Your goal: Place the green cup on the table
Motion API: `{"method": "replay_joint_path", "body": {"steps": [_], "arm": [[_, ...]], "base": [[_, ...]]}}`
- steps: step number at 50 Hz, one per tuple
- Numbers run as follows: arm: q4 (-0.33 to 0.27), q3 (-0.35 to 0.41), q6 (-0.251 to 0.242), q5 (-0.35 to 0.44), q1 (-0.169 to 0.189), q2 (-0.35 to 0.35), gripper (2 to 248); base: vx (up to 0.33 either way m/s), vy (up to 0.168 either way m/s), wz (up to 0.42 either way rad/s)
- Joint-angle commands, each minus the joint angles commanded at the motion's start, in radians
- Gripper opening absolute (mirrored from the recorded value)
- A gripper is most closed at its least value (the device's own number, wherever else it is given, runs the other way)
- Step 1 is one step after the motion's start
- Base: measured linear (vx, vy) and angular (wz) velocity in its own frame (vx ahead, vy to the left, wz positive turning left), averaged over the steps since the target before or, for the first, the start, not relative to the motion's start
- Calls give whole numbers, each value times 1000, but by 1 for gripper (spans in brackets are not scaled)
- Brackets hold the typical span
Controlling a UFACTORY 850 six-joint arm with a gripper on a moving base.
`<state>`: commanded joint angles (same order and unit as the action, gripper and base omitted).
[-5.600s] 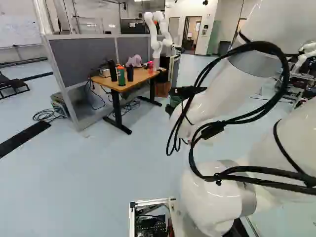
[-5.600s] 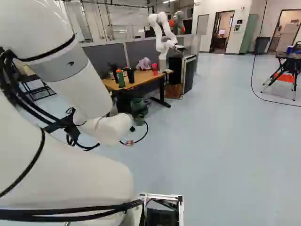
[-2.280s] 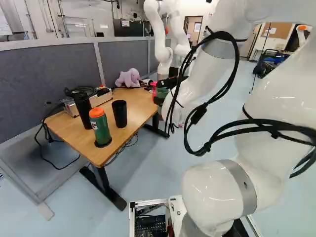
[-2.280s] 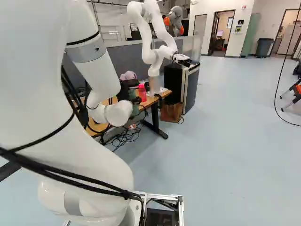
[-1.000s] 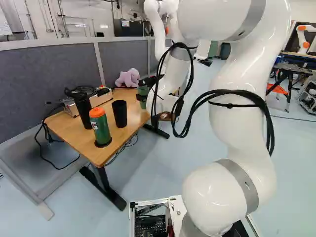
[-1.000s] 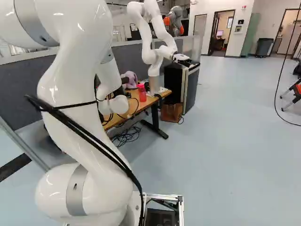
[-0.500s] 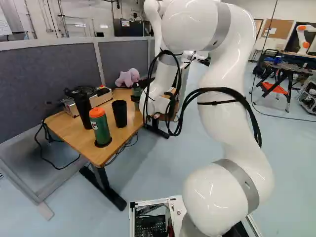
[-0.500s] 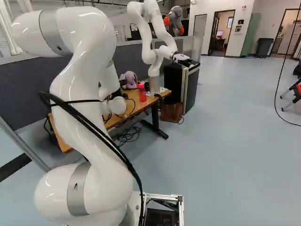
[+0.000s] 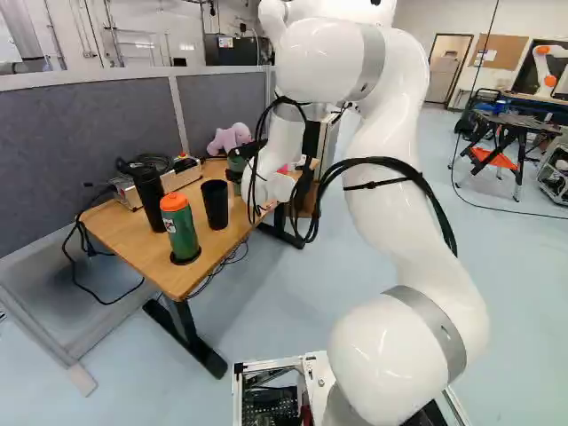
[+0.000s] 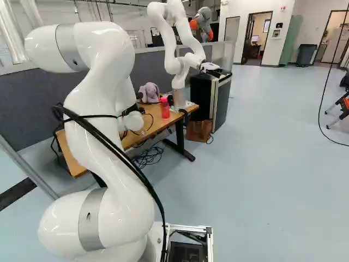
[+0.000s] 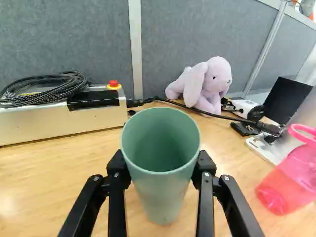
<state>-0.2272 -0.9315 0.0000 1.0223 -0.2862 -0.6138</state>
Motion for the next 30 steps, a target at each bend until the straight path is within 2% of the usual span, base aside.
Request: {"method": "replay_joint_path", "body": {"steps": [15,16,20,21,26,27,30], "arm": [[0,-5,0,0,-2,-3,130],[0,-5,0,0,-2,-3,159],[0,-5,0,0,-2,-3,159],[0,-5,0,0,-2,-3,193],[0,-5,0,0,-2,-3,193],[0,-5,0,0,-2,-3,228],[0,-5,0,0,-2,-3,228]], "base": [[0,0,0],[0,0,0],[0,0,0],[0,0,0],[0,0,0],[0,0,0],[0,0,0]]}}
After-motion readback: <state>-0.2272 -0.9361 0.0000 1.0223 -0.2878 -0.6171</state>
